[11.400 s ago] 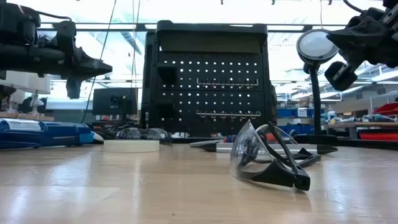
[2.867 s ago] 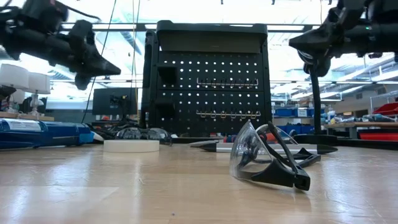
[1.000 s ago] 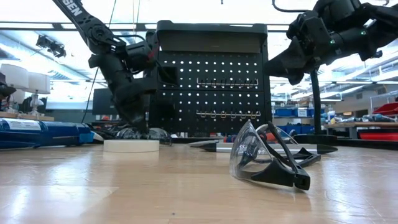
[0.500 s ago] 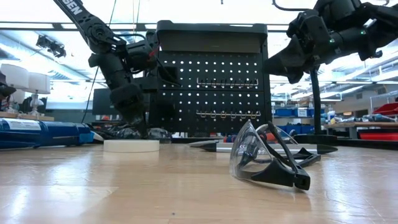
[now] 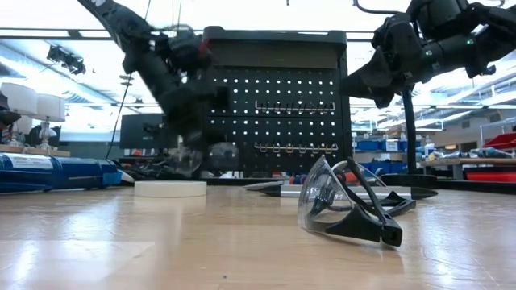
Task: Hang tools onto peg board
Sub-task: Put the top black safety glasses on the black peg board
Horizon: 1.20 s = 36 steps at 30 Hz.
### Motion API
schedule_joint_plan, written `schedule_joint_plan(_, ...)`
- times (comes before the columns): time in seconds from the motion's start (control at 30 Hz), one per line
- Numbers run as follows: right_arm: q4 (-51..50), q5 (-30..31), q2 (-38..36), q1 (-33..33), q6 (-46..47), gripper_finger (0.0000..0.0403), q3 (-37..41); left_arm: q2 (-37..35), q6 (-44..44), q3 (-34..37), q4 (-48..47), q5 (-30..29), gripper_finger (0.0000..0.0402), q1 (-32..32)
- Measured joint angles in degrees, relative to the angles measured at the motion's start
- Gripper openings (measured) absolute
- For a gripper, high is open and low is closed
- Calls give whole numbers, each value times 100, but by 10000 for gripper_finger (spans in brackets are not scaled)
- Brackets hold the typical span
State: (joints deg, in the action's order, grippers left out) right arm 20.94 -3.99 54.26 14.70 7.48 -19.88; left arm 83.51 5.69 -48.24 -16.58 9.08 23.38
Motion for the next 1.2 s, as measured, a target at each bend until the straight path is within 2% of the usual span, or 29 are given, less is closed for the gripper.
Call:
schedule_joint_plan(0.17,-54,383,2,-35,168,146,4,-299,182,-636,114,35,15,21)
schedule_joint_plan(0.37,-30,610,2,-175,200,146,4,-410,143,-1502,526,882,15,136)
schedule_joint_plan(0.53,2,639,2,-340,239,146,4,-405,186,-2206,704,1024,20,141)
schedule_joint_plan(0.7,-4,1028,2,-508,419,146,4,-407,414,-2834,833,1074,20,141)
schedule_joint_plan(0.87,-7,1344,2,-719,482,146,4,-408,951,-3340,845,599,20,141)
schedule_joint_plan(1.2,-6,1967,2,-1118,586,146,4,-405,1834,-4196,966,-992,20,220)
